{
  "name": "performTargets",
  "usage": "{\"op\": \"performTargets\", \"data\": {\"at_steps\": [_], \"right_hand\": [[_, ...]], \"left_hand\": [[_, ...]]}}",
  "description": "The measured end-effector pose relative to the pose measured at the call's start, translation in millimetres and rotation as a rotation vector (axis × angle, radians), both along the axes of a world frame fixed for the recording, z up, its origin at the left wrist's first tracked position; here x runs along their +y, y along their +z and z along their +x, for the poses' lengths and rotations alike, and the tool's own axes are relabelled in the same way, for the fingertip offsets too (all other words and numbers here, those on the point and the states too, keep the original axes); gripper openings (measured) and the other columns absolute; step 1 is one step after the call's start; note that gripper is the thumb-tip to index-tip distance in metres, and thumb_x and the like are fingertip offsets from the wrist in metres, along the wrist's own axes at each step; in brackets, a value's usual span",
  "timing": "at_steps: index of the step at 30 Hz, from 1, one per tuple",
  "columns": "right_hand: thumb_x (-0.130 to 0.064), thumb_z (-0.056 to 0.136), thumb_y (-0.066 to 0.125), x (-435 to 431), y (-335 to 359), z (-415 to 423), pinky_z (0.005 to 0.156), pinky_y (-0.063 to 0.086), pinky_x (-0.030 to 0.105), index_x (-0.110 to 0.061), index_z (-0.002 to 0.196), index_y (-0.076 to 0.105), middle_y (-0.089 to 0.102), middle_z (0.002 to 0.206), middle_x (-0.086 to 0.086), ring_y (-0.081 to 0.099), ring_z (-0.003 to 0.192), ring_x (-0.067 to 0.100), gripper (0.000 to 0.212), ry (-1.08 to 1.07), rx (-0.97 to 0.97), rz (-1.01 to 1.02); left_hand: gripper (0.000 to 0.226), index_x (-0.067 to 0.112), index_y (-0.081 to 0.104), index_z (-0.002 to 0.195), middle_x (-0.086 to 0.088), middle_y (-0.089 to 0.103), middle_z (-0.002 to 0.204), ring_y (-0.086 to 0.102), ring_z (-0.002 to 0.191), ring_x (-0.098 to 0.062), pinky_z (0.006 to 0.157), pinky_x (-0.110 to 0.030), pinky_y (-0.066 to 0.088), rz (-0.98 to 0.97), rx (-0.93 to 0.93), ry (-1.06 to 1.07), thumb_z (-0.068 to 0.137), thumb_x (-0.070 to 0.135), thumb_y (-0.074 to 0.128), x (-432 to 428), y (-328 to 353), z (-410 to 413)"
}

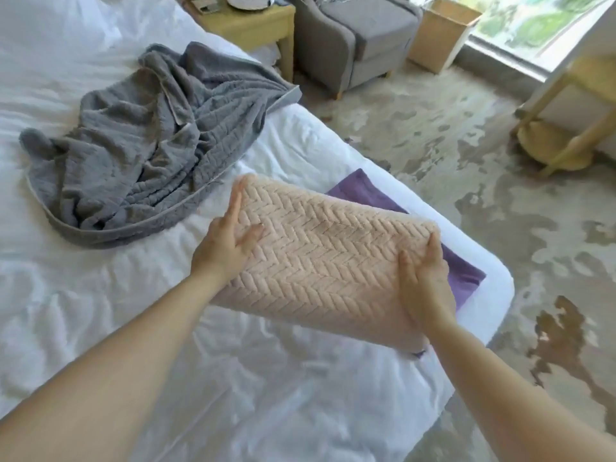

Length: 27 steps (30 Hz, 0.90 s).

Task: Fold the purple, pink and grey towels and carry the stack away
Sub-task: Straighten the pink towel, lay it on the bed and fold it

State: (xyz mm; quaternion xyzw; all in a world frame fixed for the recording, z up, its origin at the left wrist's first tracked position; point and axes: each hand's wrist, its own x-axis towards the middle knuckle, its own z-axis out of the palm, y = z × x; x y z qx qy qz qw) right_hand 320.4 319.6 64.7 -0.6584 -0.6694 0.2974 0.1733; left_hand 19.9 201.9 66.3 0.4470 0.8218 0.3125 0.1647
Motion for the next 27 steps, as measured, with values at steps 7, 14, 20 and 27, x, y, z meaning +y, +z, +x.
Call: {"op": "performTargets", "data": {"at_steps": [7,14,20,27], "right_hand": [[-0.059,0.091,0.034,34,-20,61,0.088,0.038,0.046,-0.05,0.141,-0.007,0.025,0.151,0.006,0.047,0.124,0.031,0.066,-0.373,0.117,-0.08],[-0.06,0.093,0.029,45,-62,78,0.079,0.035,0.042,-0.047,0.143,-0.012,0.025,0.15,0.008,0.051,0.117,0.034,0.067,-0.489,0.115,-0.166],[-0.065,0.091,0.025,50,-79,76,0.073,0.035,0.037,-0.049,0.141,-0.014,0.026,0.148,0.006,0.054,0.113,0.032,0.066,-0.465,0.068,-0.257],[-0.063,0.09,0.017,59,-57,63,0.113,-0.016,0.034,-0.048,0.143,-0.015,-0.019,0.156,-0.02,-0.018,0.143,0.009,0.064,-0.134,-0.342,0.17]], "left_hand": [[0.07,0.068,-0.005,0.135,-0.005,0.049,0.138,0.044,0.126,-0.024,0.101,-0.048,0.039,-0.04,-0.003,-0.368,0.079,0.079,0.034,167,-8,36],[0.073,0.067,-0.004,0.137,0.0,0.048,0.142,0.044,0.127,-0.021,0.103,-0.048,0.039,-0.124,0.013,-0.543,0.076,0.083,0.031,237,-57,56],[0.073,0.064,-0.007,0.138,0.0,0.038,0.151,0.042,0.133,-0.023,0.108,-0.048,0.037,-0.177,-0.052,-0.538,0.083,0.071,0.04,238,-93,52],[0.057,0.036,0.021,0.148,-0.011,0.021,0.158,0.024,0.14,-0.036,0.114,-0.057,0.013,0.05,0.556,-0.587,0.094,0.051,0.027,221,-74,96]]}}
